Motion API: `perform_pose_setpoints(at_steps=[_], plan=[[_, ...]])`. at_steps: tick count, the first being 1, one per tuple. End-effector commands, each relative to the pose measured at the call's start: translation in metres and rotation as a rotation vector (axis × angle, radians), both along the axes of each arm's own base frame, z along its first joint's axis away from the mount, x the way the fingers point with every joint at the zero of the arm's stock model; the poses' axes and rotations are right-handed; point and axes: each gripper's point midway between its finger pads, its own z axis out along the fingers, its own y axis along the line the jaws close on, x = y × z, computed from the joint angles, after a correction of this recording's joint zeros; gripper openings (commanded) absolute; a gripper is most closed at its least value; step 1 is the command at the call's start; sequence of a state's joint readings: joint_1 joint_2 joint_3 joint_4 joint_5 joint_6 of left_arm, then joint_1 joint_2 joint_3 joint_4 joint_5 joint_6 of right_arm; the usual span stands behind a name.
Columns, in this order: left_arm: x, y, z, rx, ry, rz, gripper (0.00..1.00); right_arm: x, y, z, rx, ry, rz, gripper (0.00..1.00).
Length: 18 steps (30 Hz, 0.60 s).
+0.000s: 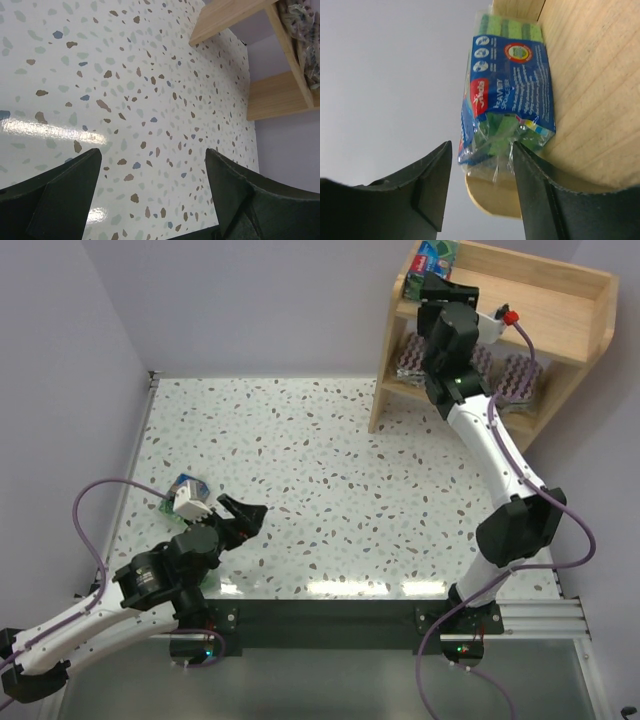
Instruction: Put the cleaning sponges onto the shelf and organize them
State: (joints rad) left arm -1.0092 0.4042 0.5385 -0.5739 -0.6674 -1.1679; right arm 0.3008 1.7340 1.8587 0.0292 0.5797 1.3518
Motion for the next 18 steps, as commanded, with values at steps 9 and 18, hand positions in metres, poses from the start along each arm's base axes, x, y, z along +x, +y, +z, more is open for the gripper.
perform_pose_setpoints(at_steps=[9, 18], plan=[[0.011, 0.047, 0.023, 0.116, -0.055, 0.201, 0.98, -0.091, 0.008, 0.032, -0.107, -0.173, 0.181, 0.67], [0.015, 0.063, 0.003, 0.240, -0.004, 0.290, 1.00, -0.147, 0.032, 0.034, -0.294, -0.247, 0.381, 0.77]])
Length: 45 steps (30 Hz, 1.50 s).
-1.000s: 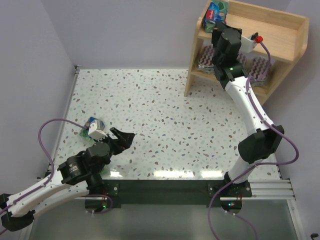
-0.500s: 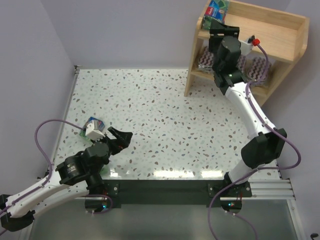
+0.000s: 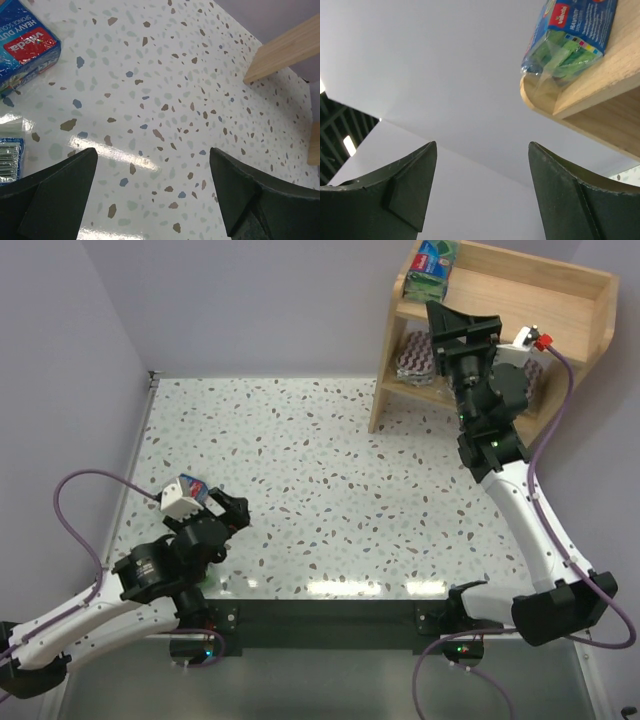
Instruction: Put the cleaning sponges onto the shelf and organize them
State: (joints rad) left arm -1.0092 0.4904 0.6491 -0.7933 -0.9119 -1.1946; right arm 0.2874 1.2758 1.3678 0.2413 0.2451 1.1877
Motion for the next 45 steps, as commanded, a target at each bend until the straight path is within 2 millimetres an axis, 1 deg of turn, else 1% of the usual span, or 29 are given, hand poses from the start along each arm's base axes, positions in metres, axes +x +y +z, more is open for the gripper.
perform_pose_setpoints(at_steps=[1, 3, 5, 8, 9, 10, 11, 12, 13, 14, 15, 16, 17, 18, 19, 20, 21, 22, 24, 26, 29, 31, 33, 34, 35, 37, 38, 41, 45], plan=[[0.004, 0.009, -0.004, 0.042, 0.001, 0.064, 1.00, -0.027, 0.018, 0.007, -0.127, -0.080, 0.109, 0.78], [0.005, 0.003, -0.014, 0.061, 0.031, 0.052, 1.00, -0.036, 0.018, 0.006, -0.171, -0.099, 0.120, 0.80], [0.006, -0.001, -0.018, 0.074, 0.046, 0.042, 1.00, -0.038, 0.019, 0.004, -0.204, -0.087, 0.139, 0.81], [0.010, 0.002, -0.024, 0.103, 0.070, 0.063, 1.00, -0.045, 0.026, -0.004, -0.262, -0.062, 0.206, 0.82], [0.014, 0.002, -0.025, 0.105, 0.071, 0.069, 1.00, -0.046, 0.030, -0.015, -0.296, -0.037, 0.225, 0.81], [0.017, 0.003, -0.027, 0.150, 0.077, 0.051, 1.00, -0.056, 0.033, -0.015, -0.317, -0.050, 0.253, 0.81], [0.024, 0.008, -0.033, 0.141, 0.114, 0.059, 1.00, -0.062, 0.037, -0.021, -0.337, -0.042, 0.282, 0.81], [0.035, 0.004, -0.037, 0.129, 0.116, 0.046, 1.00, -0.064, 0.038, -0.036, -0.366, -0.022, 0.298, 0.80], [0.040, 0.009, -0.043, 0.181, 0.144, 0.014, 1.00, -0.075, 0.038, -0.038, -0.383, -0.030, 0.310, 0.80], [0.047, 0.020, -0.050, 0.161, 0.189, 0.033, 1.00, -0.082, 0.043, -0.047, -0.408, -0.028, 0.342, 0.80], [0.055, 0.024, -0.052, 0.171, 0.206, 0.040, 1.00, -0.082, 0.043, -0.067, -0.451, 0.001, 0.349, 0.80], [0.060, 0.031, -0.051, 0.201, 0.209, 0.047, 1.00, -0.087, 0.044, -0.076, -0.476, 0.018, 0.365, 0.80], [0.065, 0.046, -0.051, 0.213, 0.216, 0.097, 1.00, -0.096, 0.046, -0.085, -0.502, 0.032, 0.395, 0.80], [0.074, 0.052, -0.050, 0.224, 0.219, 0.121, 1.00, -0.098, 0.047, -0.105, -0.541, 0.063, 0.414, 0.80], [0.078, 0.062, -0.051, 0.250, 0.236, 0.141, 1.00, -0.102, 0.048, -0.116, -0.563, 0.088, 0.432, 0.80], [0.082, 0.083, -0.053, 0.249, 0.261, 0.209, 1.00, -0.107, 0.048, -0.129, -0.581, 0.121, 0.454, 0.80], [0.088, 0.092, -0.057, 0.249, 0.291, 0.240, 1.00, -0.112, 0.054, -0.153, -0.597, 0.156, 0.506, 0.80], [0.091, 0.101, -0.060, 0.244, 0.306, 0.260, 1.00, -0.116, 0.055, -0.164, -0.603, 0.172, 0.527, 0.80], [0.093, 0.123, -0.066, 0.216, 0.338, 0.341, 1.00, -0.125, 0.057, -0.200, -0.611, 0.233, 0.578, 0.80], [0.087, 0.145, -0.067, 0.230, 0.344, 0.440, 1.00, -0.131, 0.058, -0.222, -0.617, 0.269, 0.607, 0.80], [0.072, 0.174, -0.055, 0.218, 0.302, 0.588, 1.00, -0.143, 0.060, -0.258, -0.625, 0.323, 0.662, 0.80], [0.065, 0.188, -0.055, 0.195, 0.290, 0.667, 1.00, -0.146, 0.062, -0.268, -0.626, 0.333, 0.691, 0.80], [0.058, 0.206, -0.068, 0.152, 0.319, 0.736, 1.00, -0.149, 0.063, -0.278, -0.626, 0.350, 0.706, 0.80], [0.057, 0.213, -0.076, 0.099, 0.336, 0.740, 0.99, -0.151, 0.065, -0.281, -0.624, 0.352, 0.723, 0.80], [0.056, 0.215, -0.095, 0.075, 0.385, 0.731, 0.99, -0.152, 0.065, -0.284, -0.625, 0.356, 0.731, 0.79], [0.056, 0.223, -0.113, 0.007, 0.425, 0.738, 0.98, -0.154, 0.065, -0.288, -0.637, 0.361, 0.742, 0.79], [0.056, 0.216, -0.131, -0.032, 0.481, 0.703, 0.98, -0.156, 0.066, -0.290, -0.641, 0.366, 0.750, 0.80], [0.064, 0.204, -0.145, -0.083, 0.474, 0.645, 0.96, -0.158, 0.065, -0.290, -0.650, 0.364, 0.754, 0.80], [0.073, 0.197, -0.148, -0.120, 0.424, 0.602, 0.94, -0.162, 0.064, -0.292, -0.660, 0.367, 0.754, 0.80]])
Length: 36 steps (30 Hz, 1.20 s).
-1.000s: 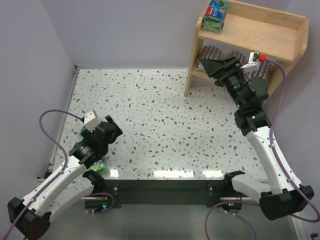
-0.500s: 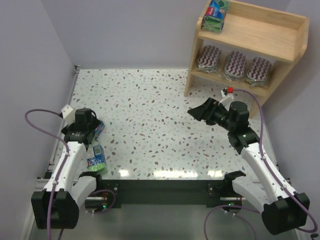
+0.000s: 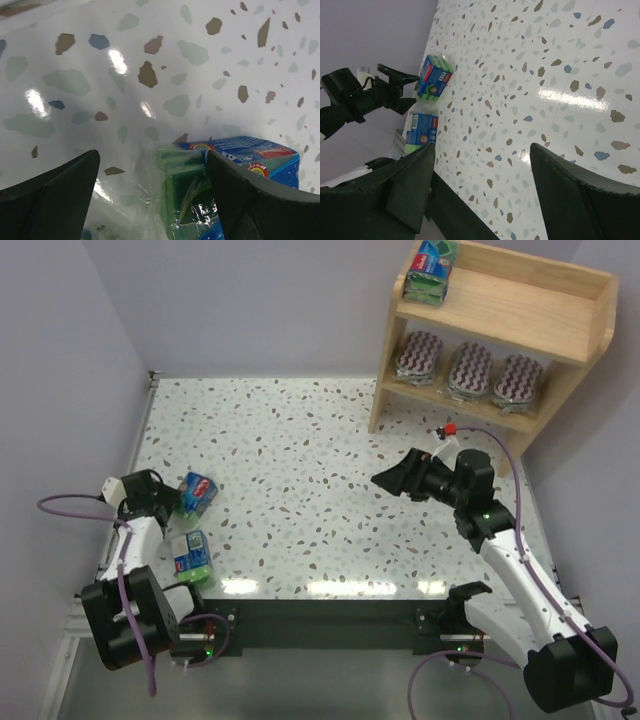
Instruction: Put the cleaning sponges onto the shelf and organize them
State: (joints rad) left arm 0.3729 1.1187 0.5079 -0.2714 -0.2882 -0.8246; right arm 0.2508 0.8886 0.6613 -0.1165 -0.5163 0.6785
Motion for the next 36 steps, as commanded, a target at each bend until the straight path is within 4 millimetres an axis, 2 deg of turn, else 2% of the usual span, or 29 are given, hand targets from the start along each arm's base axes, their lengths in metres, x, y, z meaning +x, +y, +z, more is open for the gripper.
perform_pose_setpoints(at_steps=[1, 2, 3, 4, 6, 7, 9, 10, 13, 15, 16, 18, 21, 29, 30, 32, 34, 36], plan=[[0.019, -0.020, -0.001, -0.088, -0.102, -0.084, 0.93, -0.008, 0.001, 0.003, -0.009, -0.029, 0.032, 0.80], [0.016, -0.028, -0.008, -0.117, -0.104, -0.103, 0.92, -0.008, 0.000, 0.002, -0.010, -0.026, 0.030, 0.80], [0.024, -0.035, -0.005, -0.139, -0.154, -0.132, 0.86, -0.009, 0.000, -0.001, -0.014, -0.023, 0.030, 0.80], [0.028, -0.052, -0.005, -0.208, -0.192, -0.193, 0.84, -0.008, 0.000, -0.004, -0.018, -0.019, 0.028, 0.80], [0.030, -0.071, -0.009, -0.253, -0.234, -0.236, 0.81, -0.007, 0.000, -0.009, -0.021, -0.001, 0.028, 0.80], [0.030, -0.088, -0.010, -0.274, -0.234, -0.284, 0.80, -0.007, 0.000, -0.010, -0.022, 0.002, 0.028, 0.80], [0.036, -0.106, -0.008, -0.299, -0.265, -0.325, 0.80, -0.007, 0.000, -0.012, -0.023, 0.009, 0.029, 0.80], [0.037, -0.127, -0.007, -0.328, -0.268, -0.384, 0.79, -0.005, -0.001, -0.014, -0.028, 0.012, 0.023, 0.80], [0.040, -0.160, -0.003, -0.381, -0.297, -0.459, 0.77, -0.003, -0.001, -0.021, -0.039, 0.027, 0.021, 0.80], [0.046, -0.173, 0.004, -0.391, -0.324, -0.487, 0.76, -0.002, -0.001, -0.025, -0.044, 0.037, 0.021, 0.80], [0.045, -0.187, 0.006, -0.406, -0.324, -0.531, 0.76, -0.001, 0.000, -0.029, -0.047, 0.051, 0.022, 0.80], [0.051, -0.201, 0.012, -0.423, -0.335, -0.569, 0.75, -0.001, 0.000, -0.034, -0.047, 0.066, 0.024, 0.80], [0.051, -0.235, 0.019, -0.465, -0.339, -0.661, 0.75, -0.001, 0.002, -0.039, -0.042, 0.083, 0.034, 0.80], [0.059, -0.290, 0.030, -0.505, -0.363, -0.800, 0.74, -0.003, 0.016, -0.053, -0.072, 0.101, 0.116, 0.78], [0.058, -0.298, 0.031, -0.514, -0.361, -0.820, 0.73, -0.002, 0.019, -0.059, -0.092, 0.115, 0.124, 0.78], [0.063, -0.309, 0.032, -0.528, -0.367, -0.839, 0.73, -0.006, 0.034, -0.061, -0.127, 0.108, 0.177, 0.78], [0.064, -0.326, 0.032, -0.548, -0.358, -0.878, 0.73, -0.008, 0.047, -0.071, -0.172, 0.129, 0.206, 0.77], [0.062, -0.339, 0.032, -0.566, -0.354, -0.904, 0.73, -0.006, 0.053, -0.077, -0.189, 0.132, 0.204, 0.76]])
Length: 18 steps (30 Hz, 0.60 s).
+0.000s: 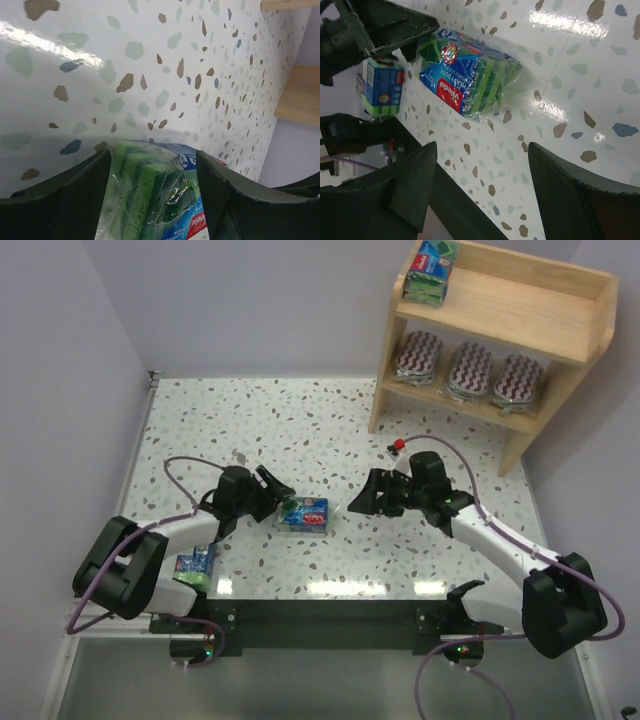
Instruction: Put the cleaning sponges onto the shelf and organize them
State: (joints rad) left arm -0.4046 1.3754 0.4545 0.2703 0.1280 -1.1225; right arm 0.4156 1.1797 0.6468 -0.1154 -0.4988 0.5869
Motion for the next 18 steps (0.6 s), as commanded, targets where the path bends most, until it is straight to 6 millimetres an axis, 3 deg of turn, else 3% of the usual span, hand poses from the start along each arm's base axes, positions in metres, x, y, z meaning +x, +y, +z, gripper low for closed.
perform_pose_setpoints(at_steps=[1, 8, 14, 17, 18], plan=[[0.016, -0.035, 0.029, -0.083, -0.087, -0.056, 0.73, 0.010, 0.019, 0.009, -0.032, -0.080, 0.037, 0.76], [0.012, -0.057, 0.031, -0.106, -0.084, -0.097, 0.73, 0.019, 0.038, -0.022, -0.113, -0.023, 0.006, 0.76], [0.000, -0.069, 0.029, -0.131, -0.074, -0.117, 0.73, 0.006, 0.055, -0.059, -0.137, 0.099, -0.019, 0.74], [-0.010, -0.077, 0.027, -0.140, -0.067, -0.136, 0.72, 0.001, 0.063, -0.067, -0.111, 0.136, -0.032, 0.60], [-0.011, -0.078, 0.026, -0.139, -0.064, -0.138, 0.72, 0.000, 0.063, -0.068, -0.105, 0.144, -0.034, 0.48]])
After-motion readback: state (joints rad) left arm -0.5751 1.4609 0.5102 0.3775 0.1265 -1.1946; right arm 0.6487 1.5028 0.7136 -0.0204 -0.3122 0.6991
